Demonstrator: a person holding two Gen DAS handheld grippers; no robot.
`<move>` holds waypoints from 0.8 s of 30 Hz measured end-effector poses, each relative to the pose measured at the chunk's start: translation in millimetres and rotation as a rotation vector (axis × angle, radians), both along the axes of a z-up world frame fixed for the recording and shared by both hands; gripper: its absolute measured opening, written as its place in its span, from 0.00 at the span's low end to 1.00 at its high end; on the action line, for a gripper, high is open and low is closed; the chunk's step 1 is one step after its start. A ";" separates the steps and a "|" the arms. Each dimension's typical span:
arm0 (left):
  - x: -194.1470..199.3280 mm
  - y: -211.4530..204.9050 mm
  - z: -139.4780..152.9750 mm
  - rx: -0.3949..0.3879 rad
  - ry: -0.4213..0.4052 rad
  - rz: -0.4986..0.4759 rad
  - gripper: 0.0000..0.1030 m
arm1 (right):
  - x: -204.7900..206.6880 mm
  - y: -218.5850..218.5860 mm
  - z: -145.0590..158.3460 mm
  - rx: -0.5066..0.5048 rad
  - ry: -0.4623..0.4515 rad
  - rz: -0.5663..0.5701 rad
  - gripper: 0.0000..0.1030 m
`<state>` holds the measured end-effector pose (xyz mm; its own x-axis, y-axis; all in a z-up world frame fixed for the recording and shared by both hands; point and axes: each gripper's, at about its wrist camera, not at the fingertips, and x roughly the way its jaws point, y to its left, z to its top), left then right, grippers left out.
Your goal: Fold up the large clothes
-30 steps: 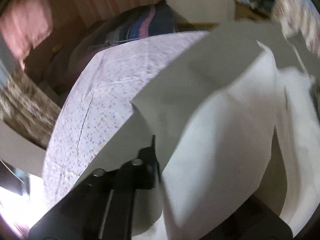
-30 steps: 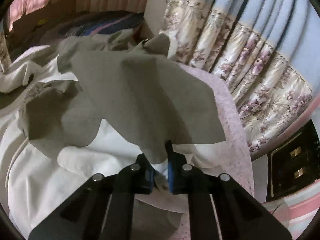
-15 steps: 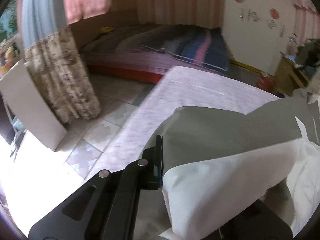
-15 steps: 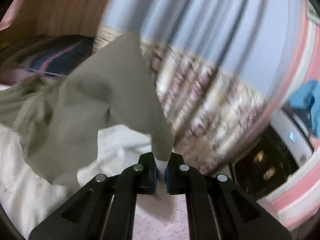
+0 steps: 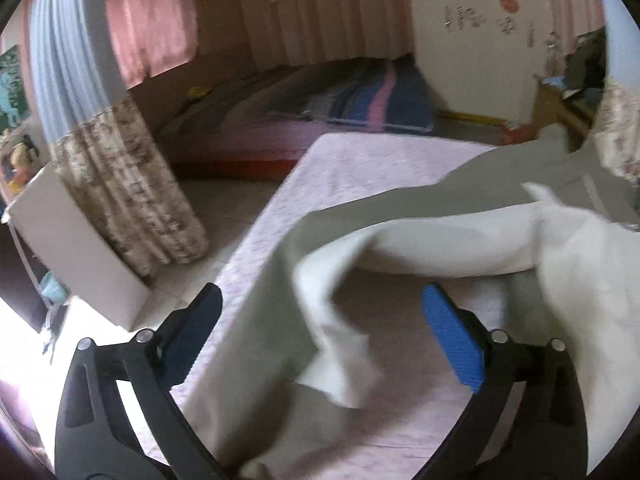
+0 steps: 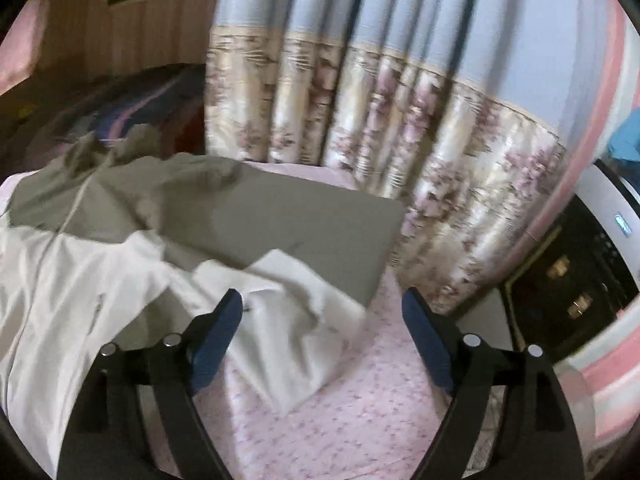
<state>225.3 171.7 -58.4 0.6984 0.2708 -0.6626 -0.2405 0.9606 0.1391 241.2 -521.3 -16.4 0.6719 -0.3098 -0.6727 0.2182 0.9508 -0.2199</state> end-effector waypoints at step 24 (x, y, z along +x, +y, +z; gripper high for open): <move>83.9 -112.8 15.5 0.009 -0.051 -0.253 0.97 | 108.2 140.6 36.1 0.122 -0.073 0.418 0.07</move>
<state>309.2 58.9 -42.9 0.7774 0.0887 -0.6228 0.0004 0.9899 0.1414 349.5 -380.6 19.7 0.7699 0.0781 -0.6334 -0.1802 0.9787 -0.0984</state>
